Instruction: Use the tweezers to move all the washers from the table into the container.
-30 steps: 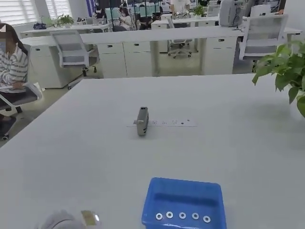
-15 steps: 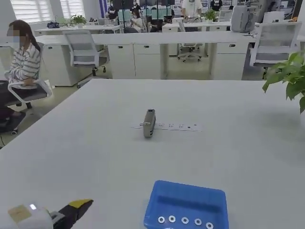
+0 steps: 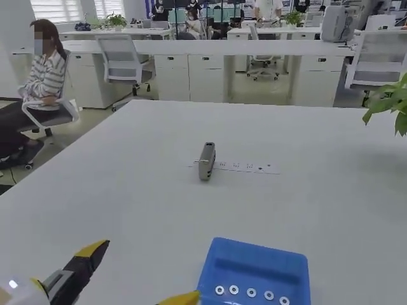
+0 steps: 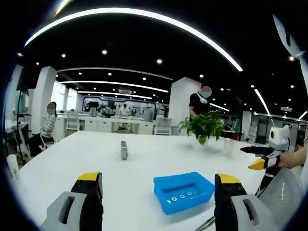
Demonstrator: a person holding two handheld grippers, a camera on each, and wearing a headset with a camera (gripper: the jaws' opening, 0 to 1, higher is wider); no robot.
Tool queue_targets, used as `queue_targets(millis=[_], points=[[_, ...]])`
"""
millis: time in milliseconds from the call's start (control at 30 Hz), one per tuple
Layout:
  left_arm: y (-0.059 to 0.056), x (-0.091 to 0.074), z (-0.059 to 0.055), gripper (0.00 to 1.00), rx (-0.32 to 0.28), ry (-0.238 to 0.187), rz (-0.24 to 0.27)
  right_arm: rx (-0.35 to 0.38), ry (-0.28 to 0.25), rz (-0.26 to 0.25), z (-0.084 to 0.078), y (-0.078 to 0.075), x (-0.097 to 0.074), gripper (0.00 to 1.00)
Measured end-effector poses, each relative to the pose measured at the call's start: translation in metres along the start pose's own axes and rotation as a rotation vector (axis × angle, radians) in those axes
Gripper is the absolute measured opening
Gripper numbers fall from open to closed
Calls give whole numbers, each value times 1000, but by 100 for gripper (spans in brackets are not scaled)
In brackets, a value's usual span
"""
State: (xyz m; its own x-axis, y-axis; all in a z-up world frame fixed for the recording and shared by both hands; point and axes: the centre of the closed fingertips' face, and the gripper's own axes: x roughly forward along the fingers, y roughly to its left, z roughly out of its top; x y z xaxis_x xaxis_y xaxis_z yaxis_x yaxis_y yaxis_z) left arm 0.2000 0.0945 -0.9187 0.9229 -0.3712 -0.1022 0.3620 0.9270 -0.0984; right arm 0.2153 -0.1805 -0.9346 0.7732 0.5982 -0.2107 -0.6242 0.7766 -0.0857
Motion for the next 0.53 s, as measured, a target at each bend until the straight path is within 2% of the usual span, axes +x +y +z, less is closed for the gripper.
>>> queue_targets(millis=[100,300,533], points=[[-1,0,-1,99,15,7,-2,15,-6,-10,0,-4,1,99],[4,-1,0,99,-3,-3,12,26,7,-20,-3,-6,1,99],[6,-1,-3,99,-3,7,17,16,20,-20,-5,-4,1,99]])
